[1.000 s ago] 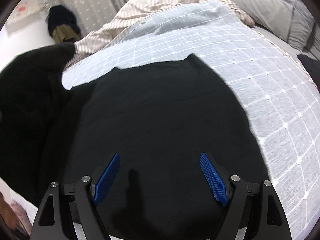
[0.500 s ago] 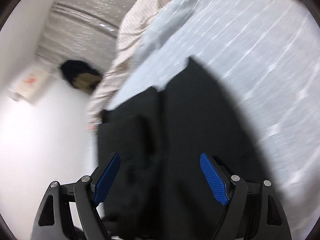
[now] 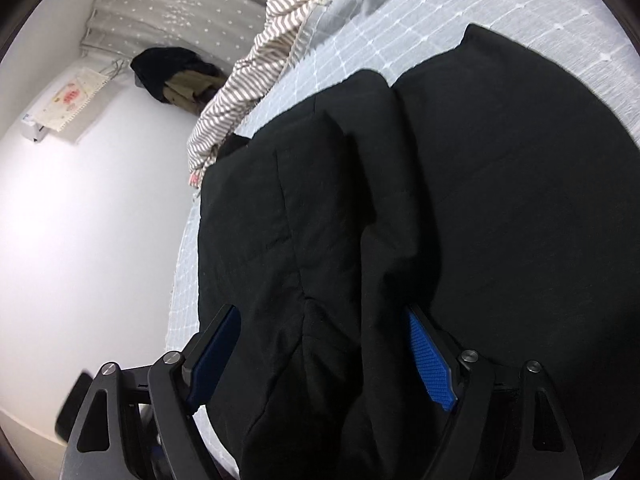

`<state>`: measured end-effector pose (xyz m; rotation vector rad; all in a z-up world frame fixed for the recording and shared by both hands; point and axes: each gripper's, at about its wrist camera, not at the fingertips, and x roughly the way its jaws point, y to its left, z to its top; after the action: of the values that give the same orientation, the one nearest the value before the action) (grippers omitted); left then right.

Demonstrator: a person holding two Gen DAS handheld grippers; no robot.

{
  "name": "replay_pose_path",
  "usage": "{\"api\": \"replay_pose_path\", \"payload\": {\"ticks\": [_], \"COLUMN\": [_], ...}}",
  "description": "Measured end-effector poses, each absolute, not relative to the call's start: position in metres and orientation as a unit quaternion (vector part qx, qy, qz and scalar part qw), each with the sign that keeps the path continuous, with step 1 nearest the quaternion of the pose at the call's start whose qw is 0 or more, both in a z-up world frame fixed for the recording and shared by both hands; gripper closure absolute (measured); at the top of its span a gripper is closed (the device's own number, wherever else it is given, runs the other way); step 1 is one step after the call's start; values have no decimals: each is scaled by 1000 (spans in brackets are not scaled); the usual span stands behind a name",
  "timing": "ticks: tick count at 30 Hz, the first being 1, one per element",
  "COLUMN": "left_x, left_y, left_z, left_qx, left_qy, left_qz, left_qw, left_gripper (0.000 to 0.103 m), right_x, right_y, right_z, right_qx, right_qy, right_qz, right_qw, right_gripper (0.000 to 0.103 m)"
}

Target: Fold large clothes

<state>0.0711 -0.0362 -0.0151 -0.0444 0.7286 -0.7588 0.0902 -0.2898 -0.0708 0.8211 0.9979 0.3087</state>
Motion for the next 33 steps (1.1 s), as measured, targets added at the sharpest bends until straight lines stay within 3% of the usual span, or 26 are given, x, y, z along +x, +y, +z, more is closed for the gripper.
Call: {"api": "replay_pose_path", "payload": {"ticks": [1,2,6,16,23,25,26,28,29,30,33], "left_x": [79,86,108,116,126,125,125,126,128,130,139], "left_y": [-31,-23,-4,-32,-60,-66,-68,-70,-69,-69,-68], "left_z": [-18,-22,-40,-30,-47,-52,-52,-53,-53,-52,-49], "left_qx": [-36,-56,-134,-139,-134,-137,-136,-135,-137,-140,-141], "left_qy": [351,356,380,387,426,430,431,437,441,447,456], "left_qz": [-348,-335,-309,-324,-331,-337,-335,-331,-330,-330,-328], "left_qw": [869,871,862,852,831,826,827,825,823,820,815], "left_gripper": [31,31,31,31,24,21,18,15,15,15,15], "right_x": [93,93,91,48,28,25,22,18,12,10,10], "right_y": [-286,-282,-271,-335,-403,-418,-424,-430,-435,-439,-444], "right_z": [-70,-69,-50,33,-17,-45,-55,-72,-78,-77,-63], "right_qx": [372,359,315,271,309,323,326,335,342,348,346], "right_qy": [464,467,453,354,380,397,404,407,408,410,405], "right_qz": [146,145,149,133,73,66,62,52,42,30,35], "right_qw": [790,795,821,885,869,856,853,848,846,842,845], "right_gripper": [48,66,79,83,83,80,72,50,33,27,27]}}
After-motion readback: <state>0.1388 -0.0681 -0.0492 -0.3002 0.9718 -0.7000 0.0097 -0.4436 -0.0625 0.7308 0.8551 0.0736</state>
